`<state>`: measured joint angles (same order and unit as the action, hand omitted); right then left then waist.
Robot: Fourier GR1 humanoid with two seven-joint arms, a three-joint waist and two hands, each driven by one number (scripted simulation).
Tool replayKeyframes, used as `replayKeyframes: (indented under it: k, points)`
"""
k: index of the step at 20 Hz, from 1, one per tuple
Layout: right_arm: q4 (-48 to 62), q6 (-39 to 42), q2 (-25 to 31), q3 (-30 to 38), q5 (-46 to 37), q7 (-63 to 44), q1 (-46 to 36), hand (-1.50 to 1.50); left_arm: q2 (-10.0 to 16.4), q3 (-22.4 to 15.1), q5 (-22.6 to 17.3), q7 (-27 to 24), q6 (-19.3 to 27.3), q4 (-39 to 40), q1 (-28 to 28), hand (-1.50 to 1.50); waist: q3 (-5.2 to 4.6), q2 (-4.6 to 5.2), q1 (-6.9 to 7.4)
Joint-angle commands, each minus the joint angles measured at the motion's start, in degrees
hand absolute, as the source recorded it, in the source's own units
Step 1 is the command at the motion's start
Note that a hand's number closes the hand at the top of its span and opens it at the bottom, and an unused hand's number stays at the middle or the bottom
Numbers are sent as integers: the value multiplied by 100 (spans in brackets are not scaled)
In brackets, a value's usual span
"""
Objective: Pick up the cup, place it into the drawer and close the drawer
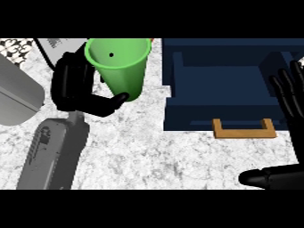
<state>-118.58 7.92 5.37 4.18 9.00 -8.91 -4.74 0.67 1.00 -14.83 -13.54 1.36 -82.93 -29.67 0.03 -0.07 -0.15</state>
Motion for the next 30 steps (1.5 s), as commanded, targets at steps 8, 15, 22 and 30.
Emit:
replayKeyframes:
  k: [8, 15, 22, 30]
  points:
    - [50, -207, -73, -92, -145, -202, -339, -150, -66, -809, 302, 290, 1432, 973, -1657, 150, -2, 12, -58]
    - [161, 12, -64, -105, -111, 74, -49, -150, -67, -1007, 219, 498, 1642, 1834, -2396, 150, -1, 14, -64]
    - [59, 256, 50, 74, 118, 216, 275, -150, -67, -712, -143, -175, 1539, 3426, -3139, 150, 0, 34, -120]
    - [353, 276, 75, 166, 88, 437, -50, -150, -67, -1054, -871, -413, 1876, 4883, -4287, 150, 3, 67, -224]
